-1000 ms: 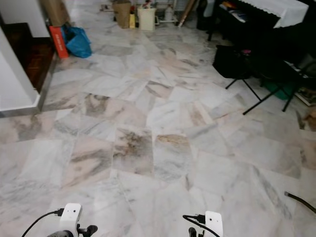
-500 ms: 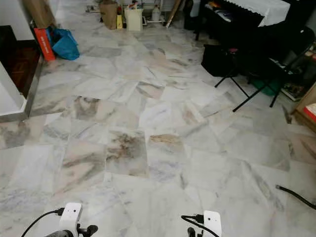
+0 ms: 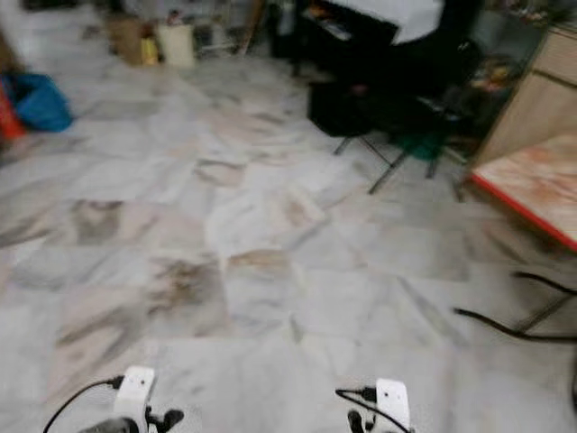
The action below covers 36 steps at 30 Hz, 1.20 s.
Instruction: Hang hanger
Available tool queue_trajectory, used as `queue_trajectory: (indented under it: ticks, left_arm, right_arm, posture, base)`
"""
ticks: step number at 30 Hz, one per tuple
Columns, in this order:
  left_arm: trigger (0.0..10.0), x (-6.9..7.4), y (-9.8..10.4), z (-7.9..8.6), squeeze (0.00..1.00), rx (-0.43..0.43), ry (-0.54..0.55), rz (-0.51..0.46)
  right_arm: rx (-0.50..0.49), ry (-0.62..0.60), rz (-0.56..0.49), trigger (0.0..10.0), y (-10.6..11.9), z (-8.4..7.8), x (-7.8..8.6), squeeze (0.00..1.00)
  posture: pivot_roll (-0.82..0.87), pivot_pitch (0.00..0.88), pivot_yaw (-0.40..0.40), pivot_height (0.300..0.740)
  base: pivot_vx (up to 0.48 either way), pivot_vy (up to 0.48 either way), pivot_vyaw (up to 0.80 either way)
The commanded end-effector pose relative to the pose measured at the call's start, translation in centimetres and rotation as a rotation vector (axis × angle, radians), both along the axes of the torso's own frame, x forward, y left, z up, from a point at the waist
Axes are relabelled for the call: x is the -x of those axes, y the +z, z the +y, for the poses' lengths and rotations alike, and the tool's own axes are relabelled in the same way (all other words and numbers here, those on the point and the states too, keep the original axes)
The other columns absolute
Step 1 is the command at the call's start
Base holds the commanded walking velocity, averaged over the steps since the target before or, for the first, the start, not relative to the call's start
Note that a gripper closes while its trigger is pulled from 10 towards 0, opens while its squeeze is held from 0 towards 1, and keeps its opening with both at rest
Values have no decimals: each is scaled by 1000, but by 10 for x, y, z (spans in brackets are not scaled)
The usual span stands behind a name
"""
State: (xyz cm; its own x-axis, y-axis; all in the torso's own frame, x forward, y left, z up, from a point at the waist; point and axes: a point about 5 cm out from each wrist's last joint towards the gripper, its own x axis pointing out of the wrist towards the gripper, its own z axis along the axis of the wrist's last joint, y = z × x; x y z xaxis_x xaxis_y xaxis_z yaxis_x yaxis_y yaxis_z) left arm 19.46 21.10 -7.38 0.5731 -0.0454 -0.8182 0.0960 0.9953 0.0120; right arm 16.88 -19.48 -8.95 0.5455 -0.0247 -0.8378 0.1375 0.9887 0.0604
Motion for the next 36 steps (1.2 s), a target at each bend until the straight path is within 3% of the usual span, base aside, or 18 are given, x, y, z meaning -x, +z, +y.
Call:
queue_trajectory:
  ticks: [1,36]
  left_arm:
    - [10000,1,-1,-1,0,7,-12,14]
    - [10000,1,0,2,0,-43,-41,4]
  right_arm:
    - [3,-8,16,10000,-2,-2,5,0]
    - [7,-26,14,10000,-3,-1,6,0]
  posture:
    - [-88,0,-25,740]
    - [-102,0,-11,740]
  base:
    - [0,0,-788]
    - [0,-36,-798]
